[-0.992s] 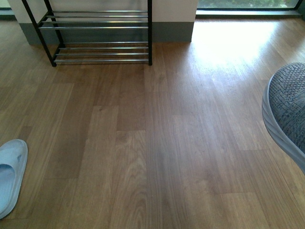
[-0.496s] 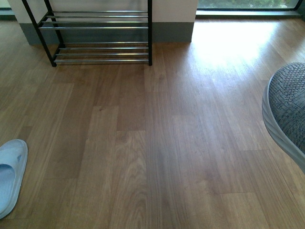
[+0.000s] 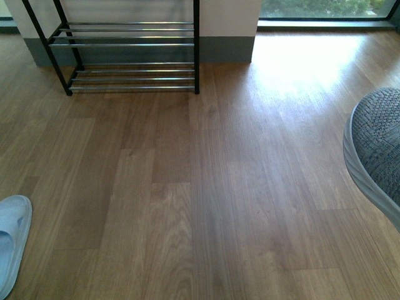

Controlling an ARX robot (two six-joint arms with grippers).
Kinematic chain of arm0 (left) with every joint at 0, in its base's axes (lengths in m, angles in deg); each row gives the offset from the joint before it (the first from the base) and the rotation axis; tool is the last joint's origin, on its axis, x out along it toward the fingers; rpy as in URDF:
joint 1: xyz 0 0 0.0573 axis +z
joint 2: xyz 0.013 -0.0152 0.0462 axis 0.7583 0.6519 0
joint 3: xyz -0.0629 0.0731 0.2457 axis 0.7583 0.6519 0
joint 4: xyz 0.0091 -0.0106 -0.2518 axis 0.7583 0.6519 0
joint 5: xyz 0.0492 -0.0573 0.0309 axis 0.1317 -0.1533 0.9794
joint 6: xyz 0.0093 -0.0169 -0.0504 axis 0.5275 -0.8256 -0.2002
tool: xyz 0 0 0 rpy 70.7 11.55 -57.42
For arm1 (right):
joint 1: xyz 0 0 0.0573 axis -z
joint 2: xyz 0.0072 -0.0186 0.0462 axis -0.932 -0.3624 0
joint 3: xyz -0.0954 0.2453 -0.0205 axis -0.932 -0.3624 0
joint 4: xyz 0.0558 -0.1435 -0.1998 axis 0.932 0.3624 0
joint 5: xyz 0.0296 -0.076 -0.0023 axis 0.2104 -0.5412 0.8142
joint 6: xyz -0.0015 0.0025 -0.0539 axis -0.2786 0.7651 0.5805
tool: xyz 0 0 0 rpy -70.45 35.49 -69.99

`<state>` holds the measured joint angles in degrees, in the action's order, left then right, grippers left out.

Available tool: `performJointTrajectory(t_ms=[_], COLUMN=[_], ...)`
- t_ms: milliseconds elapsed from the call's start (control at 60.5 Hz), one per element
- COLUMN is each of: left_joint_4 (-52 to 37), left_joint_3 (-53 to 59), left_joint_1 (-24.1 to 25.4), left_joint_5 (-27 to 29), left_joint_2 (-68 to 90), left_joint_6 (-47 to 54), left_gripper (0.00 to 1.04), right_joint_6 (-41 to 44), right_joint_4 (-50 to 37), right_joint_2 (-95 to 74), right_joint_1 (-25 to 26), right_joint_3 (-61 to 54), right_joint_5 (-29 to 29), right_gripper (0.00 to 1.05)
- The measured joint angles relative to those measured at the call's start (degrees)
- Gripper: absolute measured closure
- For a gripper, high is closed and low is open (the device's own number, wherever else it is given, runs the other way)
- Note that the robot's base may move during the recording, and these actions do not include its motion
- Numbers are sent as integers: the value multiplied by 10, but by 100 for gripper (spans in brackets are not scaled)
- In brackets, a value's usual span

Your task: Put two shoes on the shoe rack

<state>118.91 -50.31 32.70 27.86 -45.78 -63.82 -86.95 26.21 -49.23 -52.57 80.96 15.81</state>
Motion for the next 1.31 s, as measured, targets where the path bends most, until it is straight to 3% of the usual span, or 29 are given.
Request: performJointTrajectory(t_ms=[1306], left_joint_4=[0], left_joint_3=[0], left_joint_1=[0], left_joint_5=[-1], left_joint_2=[0], left_joint_6=[-1], left_gripper=[102], right_joint_6=[0], right_joint_4=[0], right_joint_2=[0], right_joint_1=[0], right_joint_3=[0], right_joint_5=[0], right_gripper=[103])
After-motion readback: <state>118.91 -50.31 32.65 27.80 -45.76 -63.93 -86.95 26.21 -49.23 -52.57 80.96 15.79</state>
